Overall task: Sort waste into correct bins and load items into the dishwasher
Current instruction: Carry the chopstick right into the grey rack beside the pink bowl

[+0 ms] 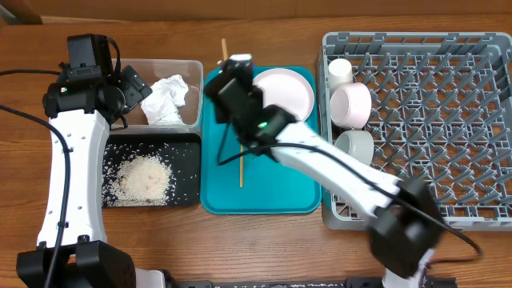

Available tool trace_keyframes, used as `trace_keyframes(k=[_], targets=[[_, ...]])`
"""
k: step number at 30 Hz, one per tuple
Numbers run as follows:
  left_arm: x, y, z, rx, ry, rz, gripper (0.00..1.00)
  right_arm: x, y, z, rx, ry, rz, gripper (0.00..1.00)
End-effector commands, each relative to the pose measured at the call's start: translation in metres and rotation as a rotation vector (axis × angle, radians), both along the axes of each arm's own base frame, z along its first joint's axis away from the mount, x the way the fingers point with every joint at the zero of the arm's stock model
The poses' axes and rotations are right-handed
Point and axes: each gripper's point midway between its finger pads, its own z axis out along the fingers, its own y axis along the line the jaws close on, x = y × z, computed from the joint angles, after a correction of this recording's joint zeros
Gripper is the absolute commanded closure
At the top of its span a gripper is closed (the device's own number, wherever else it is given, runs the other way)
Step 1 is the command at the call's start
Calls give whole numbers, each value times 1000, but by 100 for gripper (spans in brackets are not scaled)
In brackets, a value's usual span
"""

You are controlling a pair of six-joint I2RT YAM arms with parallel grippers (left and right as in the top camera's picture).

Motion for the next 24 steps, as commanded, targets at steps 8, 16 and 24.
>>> trace_keyframes(k=[8,16,24], targets=[[2,1,3,-9,-9,12,0,-5,-125,-10,-253,224,-22,96],[2,1,3,-9,-9,12,0,-7,-208,-25,-335,375,-138,96],[2,1,3,-9,-10,12,0,2,-266,-27,-338,415,-241,96]])
